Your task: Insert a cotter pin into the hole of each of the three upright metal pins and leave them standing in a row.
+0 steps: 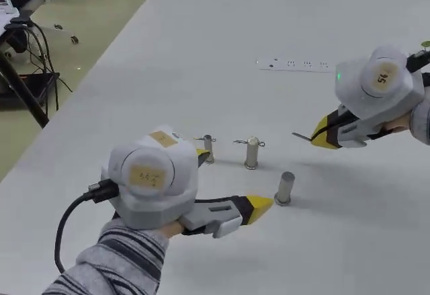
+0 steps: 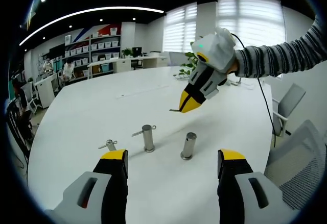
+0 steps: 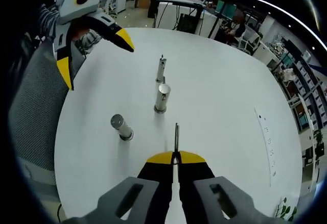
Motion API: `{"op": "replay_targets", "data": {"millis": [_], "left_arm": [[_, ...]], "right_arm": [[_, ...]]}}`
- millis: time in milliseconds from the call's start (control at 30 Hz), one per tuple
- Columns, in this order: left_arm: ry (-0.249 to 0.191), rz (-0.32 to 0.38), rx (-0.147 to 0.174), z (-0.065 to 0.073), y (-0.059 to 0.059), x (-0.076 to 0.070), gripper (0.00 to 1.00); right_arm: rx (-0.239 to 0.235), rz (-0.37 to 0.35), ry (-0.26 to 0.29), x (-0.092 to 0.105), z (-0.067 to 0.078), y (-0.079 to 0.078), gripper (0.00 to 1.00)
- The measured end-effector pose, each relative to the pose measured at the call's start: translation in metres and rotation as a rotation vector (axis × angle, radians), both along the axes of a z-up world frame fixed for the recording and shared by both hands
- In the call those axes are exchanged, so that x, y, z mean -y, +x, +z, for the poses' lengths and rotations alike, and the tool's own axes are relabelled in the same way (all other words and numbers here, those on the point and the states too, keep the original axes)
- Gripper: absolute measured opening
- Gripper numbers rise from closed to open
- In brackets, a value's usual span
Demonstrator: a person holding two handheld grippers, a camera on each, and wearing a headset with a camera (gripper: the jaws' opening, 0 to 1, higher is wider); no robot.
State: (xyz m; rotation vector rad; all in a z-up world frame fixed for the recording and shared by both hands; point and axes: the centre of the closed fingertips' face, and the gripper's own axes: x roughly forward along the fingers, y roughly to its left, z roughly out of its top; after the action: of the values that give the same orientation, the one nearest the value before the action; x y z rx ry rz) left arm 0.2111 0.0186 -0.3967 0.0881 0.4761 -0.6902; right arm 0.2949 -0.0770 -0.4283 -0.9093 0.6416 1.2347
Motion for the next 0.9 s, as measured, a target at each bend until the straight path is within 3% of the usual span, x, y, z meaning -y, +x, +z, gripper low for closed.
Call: {"op": "replay_targets", "data": {"millis": [167, 400, 467, 700, 900], "left_arm": [[-0.022, -0.02, -0.002, 0.004, 0.001, 0.011, 0.65], [-0.081, -0.039, -0.04, 0.005, 0.002, 0.024, 0.56], [-0.11, -0.046, -0.057, 0.006, 0.002, 0.029, 0.52], [-0.162, -0.019, -0.1, 0.007, 0.008, 0.031, 0.44], [-0.243, 0.004, -0.155, 0.007, 0.006, 0.035, 0.34]], "right_arm": [[0.021, 0.03, 0.025, -0.004, 0.007, -0.017, 0.0], [0.05, 0.07, 0.061, -0.013, 0.016, -0.036, 0.0], [0.054, 0.08, 0.068, -0.014, 0.016, -0.034, 0.0], [0.095, 0.143, 0.084, -0.023, 0.022, -0.052, 0.0], [0.135, 0.214, 0.071, -0.027, 0.021, -0.065, 0.0]]}}
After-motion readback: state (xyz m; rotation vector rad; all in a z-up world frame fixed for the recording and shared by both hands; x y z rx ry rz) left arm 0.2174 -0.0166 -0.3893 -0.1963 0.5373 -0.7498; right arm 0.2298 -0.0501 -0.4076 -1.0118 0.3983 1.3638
